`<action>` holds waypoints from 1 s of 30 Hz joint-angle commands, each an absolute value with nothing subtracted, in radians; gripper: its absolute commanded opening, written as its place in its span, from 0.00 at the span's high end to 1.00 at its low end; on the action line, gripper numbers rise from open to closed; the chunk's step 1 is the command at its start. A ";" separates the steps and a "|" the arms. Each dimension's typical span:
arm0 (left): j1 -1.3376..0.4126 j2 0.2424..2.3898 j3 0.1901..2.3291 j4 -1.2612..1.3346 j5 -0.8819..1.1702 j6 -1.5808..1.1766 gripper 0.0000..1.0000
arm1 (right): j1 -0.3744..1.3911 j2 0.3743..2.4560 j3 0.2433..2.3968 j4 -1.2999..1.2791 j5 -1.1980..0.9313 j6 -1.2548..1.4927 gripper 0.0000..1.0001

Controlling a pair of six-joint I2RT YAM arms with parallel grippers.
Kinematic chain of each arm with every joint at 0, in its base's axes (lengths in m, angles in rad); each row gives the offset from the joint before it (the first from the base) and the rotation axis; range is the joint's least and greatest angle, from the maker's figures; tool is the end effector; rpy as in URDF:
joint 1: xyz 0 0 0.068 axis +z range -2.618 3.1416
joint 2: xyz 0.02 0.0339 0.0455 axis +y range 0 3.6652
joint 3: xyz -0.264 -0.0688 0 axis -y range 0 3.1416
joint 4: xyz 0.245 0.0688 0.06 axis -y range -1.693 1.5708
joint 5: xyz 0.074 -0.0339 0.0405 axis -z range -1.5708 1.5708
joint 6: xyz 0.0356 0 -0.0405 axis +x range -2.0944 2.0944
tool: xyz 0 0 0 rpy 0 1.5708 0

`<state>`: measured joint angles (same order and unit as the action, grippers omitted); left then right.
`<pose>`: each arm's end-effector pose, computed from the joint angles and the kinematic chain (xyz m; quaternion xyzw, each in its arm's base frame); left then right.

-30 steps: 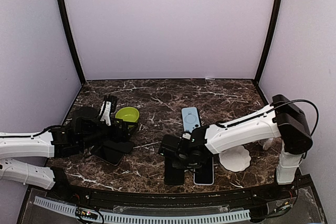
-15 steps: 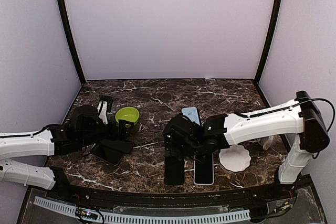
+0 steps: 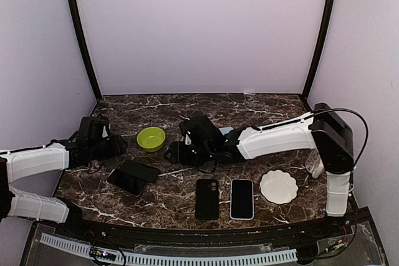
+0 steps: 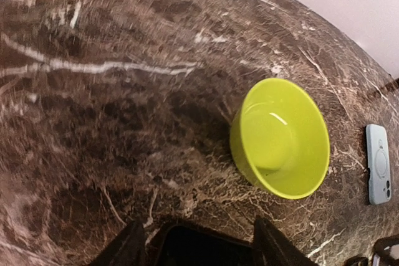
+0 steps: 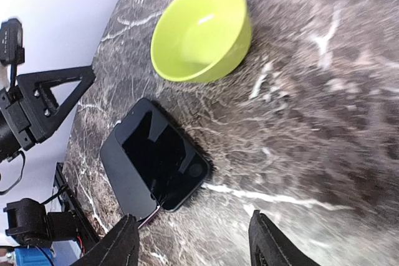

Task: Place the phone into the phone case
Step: Move the phone to the center of the board.

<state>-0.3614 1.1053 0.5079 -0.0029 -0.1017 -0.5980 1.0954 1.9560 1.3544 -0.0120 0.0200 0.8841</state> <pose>0.2146 -0.0773 0.1994 -0.1278 0.8744 -0.1751 0.4340 0.2042 0.3951 0.2059 -0.0890 0.8831 0.3801 0.2602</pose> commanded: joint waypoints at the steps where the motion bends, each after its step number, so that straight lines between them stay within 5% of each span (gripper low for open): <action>1: -0.322 1.190 0.516 -0.014 -0.055 -0.595 0.48 | 1.102 2.071 1.405 0.125 -0.140 0.971 0.42; 30: -0.341 1.277 0.350 0.134 0.150 -0.680 0.65 | 1.102 2.292 1.381 0.478 -0.347 1.321 0.47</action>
